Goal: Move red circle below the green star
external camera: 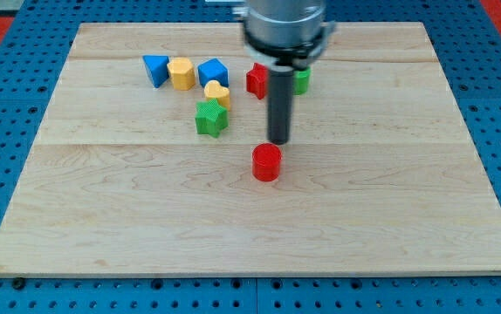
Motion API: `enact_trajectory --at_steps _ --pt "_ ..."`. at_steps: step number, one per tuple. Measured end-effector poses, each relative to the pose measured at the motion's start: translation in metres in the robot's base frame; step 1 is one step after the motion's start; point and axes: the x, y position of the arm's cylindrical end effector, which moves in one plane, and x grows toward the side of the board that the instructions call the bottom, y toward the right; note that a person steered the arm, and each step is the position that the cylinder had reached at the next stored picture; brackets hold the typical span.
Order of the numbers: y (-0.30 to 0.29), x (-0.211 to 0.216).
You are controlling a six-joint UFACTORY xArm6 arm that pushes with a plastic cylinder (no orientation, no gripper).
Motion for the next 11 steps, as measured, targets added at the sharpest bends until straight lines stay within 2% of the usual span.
enact_trajectory --at_steps 2,4,6,7,8,11 --pt "0.014 0.062" --pt "-0.001 0.034" --pt "-0.007 0.059" --pt "-0.053 0.059" --pt "-0.084 0.036" --pt "-0.102 0.044"
